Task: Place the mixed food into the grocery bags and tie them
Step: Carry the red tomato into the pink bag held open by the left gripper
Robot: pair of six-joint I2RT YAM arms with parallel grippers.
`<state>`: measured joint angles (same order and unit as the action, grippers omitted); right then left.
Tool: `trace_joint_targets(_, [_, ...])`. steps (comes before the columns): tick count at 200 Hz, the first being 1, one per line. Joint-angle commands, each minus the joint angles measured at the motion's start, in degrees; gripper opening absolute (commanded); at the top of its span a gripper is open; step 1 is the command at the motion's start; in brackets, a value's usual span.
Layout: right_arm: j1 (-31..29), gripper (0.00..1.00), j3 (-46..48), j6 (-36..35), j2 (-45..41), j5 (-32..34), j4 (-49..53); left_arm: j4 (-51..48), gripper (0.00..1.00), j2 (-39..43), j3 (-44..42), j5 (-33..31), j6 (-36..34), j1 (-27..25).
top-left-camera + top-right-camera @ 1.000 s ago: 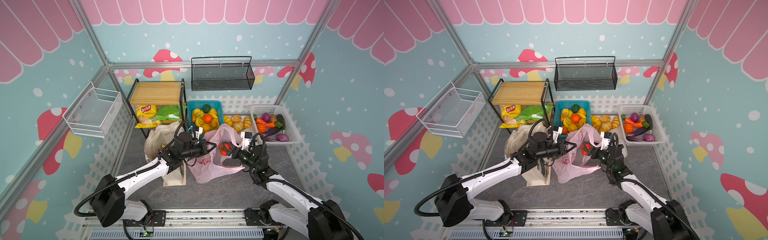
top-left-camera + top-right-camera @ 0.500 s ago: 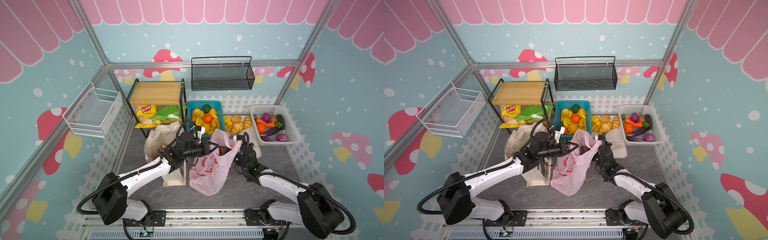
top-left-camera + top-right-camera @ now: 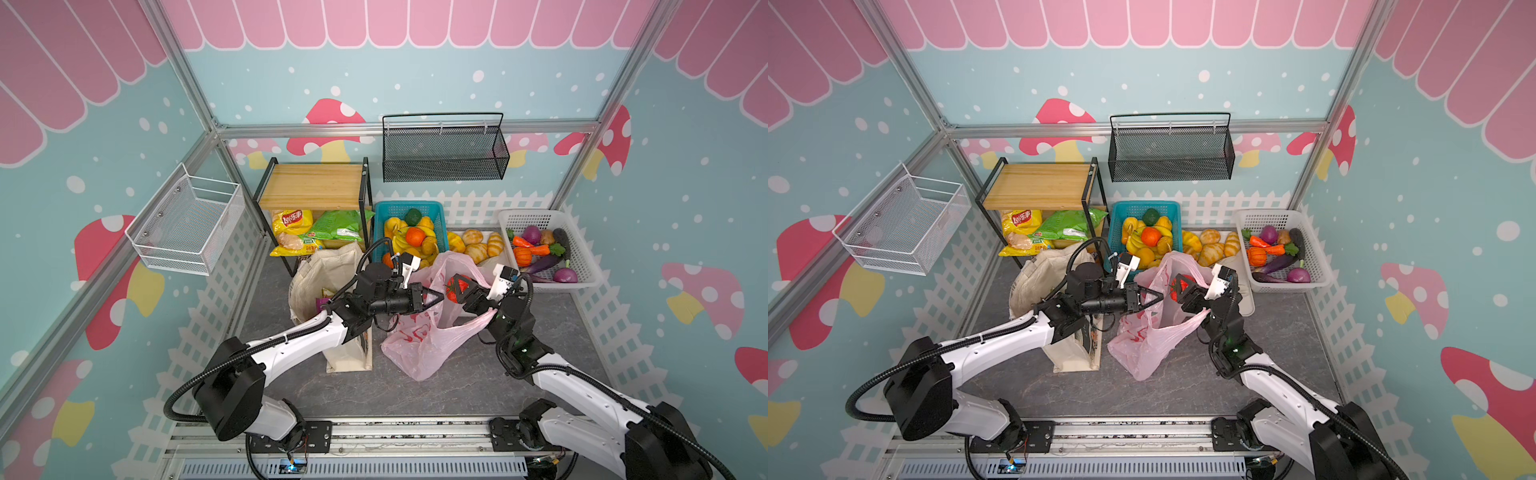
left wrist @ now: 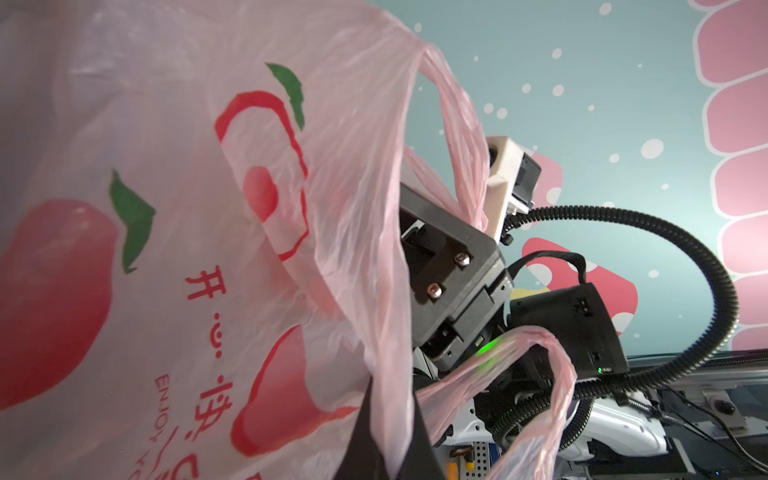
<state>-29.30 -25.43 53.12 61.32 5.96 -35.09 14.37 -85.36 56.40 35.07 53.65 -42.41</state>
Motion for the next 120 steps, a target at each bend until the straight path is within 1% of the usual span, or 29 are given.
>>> trace_joint_targets(1, [-1.1,0.41,0.49,3.2,4.4,0.81,-5.17,6.54,0.0,-2.04,1.55,5.12,1.24,-0.03])
trace_joint_targets(12, [-1.82,0.42,0.56,3.21,5.8,1.05,-4.23,7.82,0.0,-2.6,1.52,5.27,1.97,-0.03])
trace_joint_targets(30, [-2.84,0.42,2.96,3.5,6.98,2.82,-3.44,6.49,0.0,-2.21,1.8,4.15,0.61,-0.04])
trace_joint_targets(48, [-2.96,0.45,4.29,1.53,8.49,1.05,-3.25,3.61,0.0,-1.4,2.38,2.37,-1.53,0.05])
trace_joint_targets(62, [-2.92,0.49,3.58,-1.43,9.38,-1.06,-0.15,3.11,0.0,-1.12,2.46,1.86,-1.97,0.14])
trace_joint_targets(73, [-2.87,0.5,2.6,-3.87,9.22,-1.1,3.62,3.57,0.0,-1.07,2.26,2.03,-1.71,0.31])
trace_joint_targets(96, [-2.86,0.52,0.03,-7.35,7.73,1.63,12.77,3.9,0.0,-0.95,1.83,2.02,-1.82,0.57])
trace_joint_targets(106, [-2.82,0.53,-0.66,-8.03,7.03,1.31,14.23,3.89,0.0,-0.78,1.66,1.76,-2.01,0.66])
trace_joint_targets(120, [-2.8,0.54,-1.27,-7.73,6.53,-2.0,13.3,3.92,0.0,-0.66,1.55,1.44,-2.31,0.67])
